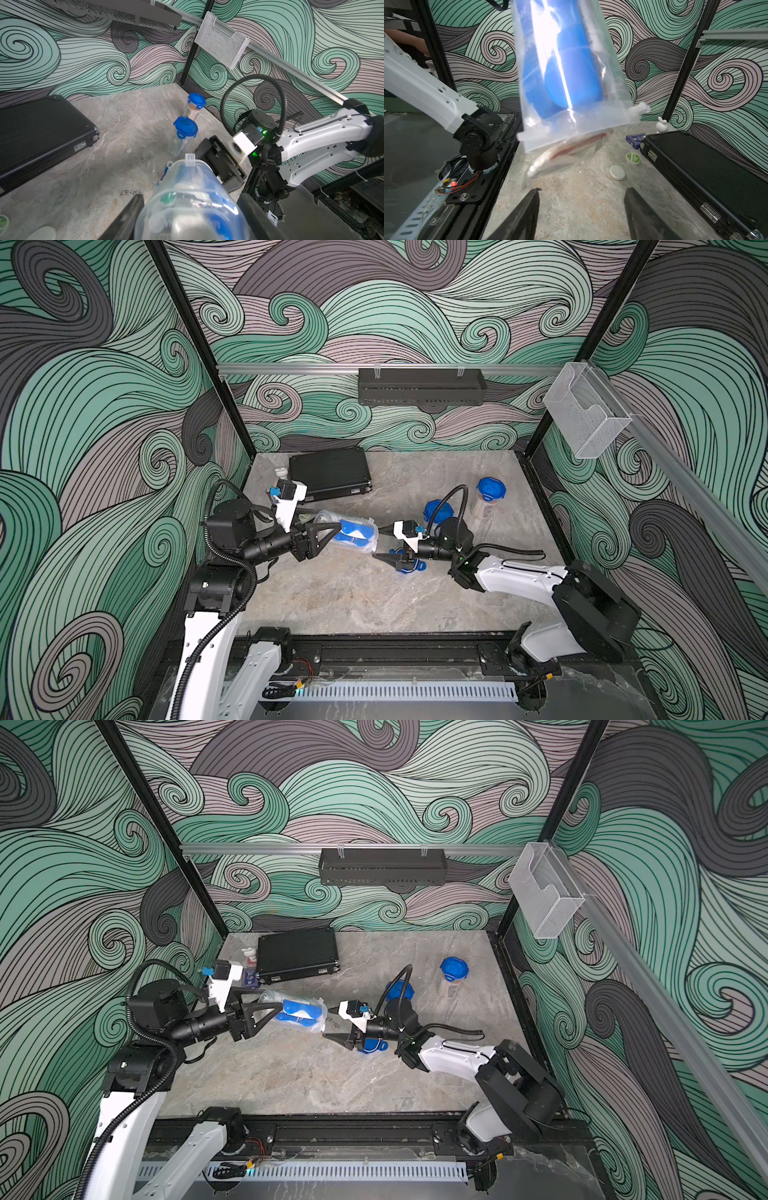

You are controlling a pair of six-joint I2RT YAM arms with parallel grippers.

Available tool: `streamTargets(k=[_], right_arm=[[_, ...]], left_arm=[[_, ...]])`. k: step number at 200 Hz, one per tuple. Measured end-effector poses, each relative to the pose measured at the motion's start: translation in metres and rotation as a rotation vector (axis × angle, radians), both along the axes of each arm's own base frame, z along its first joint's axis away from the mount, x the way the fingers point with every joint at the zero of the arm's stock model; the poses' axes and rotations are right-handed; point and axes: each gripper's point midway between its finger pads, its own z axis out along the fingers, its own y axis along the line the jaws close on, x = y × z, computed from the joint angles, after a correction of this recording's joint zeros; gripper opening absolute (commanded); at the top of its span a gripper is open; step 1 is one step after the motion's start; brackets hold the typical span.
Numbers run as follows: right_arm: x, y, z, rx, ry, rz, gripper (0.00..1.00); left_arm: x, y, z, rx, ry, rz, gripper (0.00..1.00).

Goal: Take out toiletry kits
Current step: 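Pour the toiletry kits out of the container.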

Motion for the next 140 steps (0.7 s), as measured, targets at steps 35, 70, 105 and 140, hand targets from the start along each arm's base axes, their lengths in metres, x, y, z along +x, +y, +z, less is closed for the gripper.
streamTargets(k=[35, 70, 105, 140], right_arm=[[-0.026, 0.012, 0.008, 0.012, -0.034, 0.063, 0.72], [-0.027, 0.022, 0.014, 0.014, -0.038, 0.072, 0.67], [-0.01, 0.026, 0.004, 0.001, -0.017, 0.009, 0.51], [0.005, 0.015, -0.01, 0.007, 0.03, -0.033, 0.43]], left_arm=[[0.001, 0.001, -0.001, 0.004, 0.004, 0.009, 0.0], [-0.001, 0.001, 0.0, 0.004, -0.003, 0.01, 0.0], [-0.003, 0.001, 0.001, 0.003, -0.009, 0.01, 0.0], [-0.004, 0.001, 0.003, -0.002, -0.01, 0.01, 0.0]])
